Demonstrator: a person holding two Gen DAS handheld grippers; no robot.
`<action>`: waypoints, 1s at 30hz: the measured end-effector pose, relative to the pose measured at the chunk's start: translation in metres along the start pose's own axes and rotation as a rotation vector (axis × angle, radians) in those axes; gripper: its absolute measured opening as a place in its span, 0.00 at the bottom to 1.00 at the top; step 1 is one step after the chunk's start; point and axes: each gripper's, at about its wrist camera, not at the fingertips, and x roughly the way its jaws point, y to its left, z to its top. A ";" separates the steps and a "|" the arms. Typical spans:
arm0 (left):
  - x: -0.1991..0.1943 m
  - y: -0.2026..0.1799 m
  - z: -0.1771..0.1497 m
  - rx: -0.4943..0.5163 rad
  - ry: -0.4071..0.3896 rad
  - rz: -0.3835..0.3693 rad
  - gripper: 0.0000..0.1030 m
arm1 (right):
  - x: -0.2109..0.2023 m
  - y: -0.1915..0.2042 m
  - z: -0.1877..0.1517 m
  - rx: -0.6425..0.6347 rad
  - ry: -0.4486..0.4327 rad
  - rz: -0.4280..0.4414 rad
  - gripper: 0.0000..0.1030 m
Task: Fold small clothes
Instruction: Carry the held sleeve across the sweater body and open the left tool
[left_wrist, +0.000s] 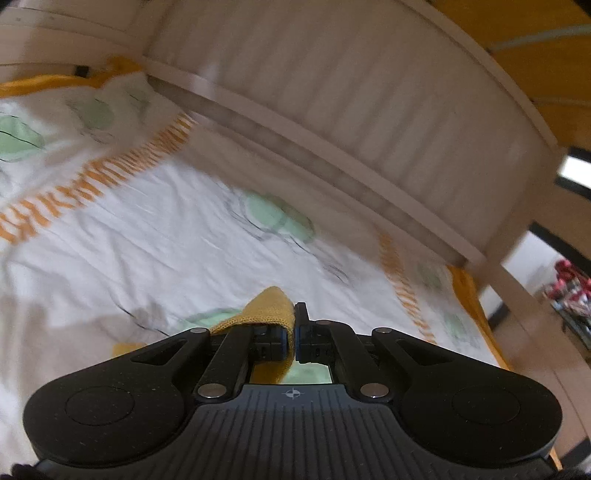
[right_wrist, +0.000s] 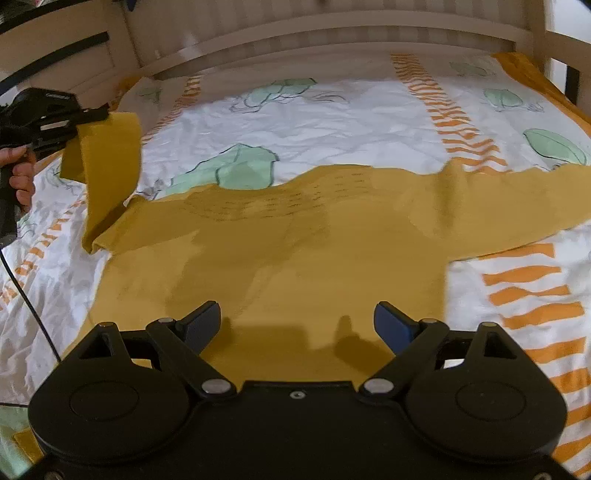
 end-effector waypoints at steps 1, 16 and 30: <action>0.006 -0.008 -0.005 0.006 0.014 -0.009 0.03 | 0.001 -0.004 0.001 0.008 -0.003 -0.005 0.88; 0.097 -0.106 -0.105 0.169 0.278 -0.062 0.30 | 0.002 -0.064 0.011 0.132 -0.005 -0.116 0.88; 0.030 -0.061 -0.119 0.279 0.325 -0.003 0.40 | 0.013 -0.062 0.001 0.118 0.028 -0.124 0.89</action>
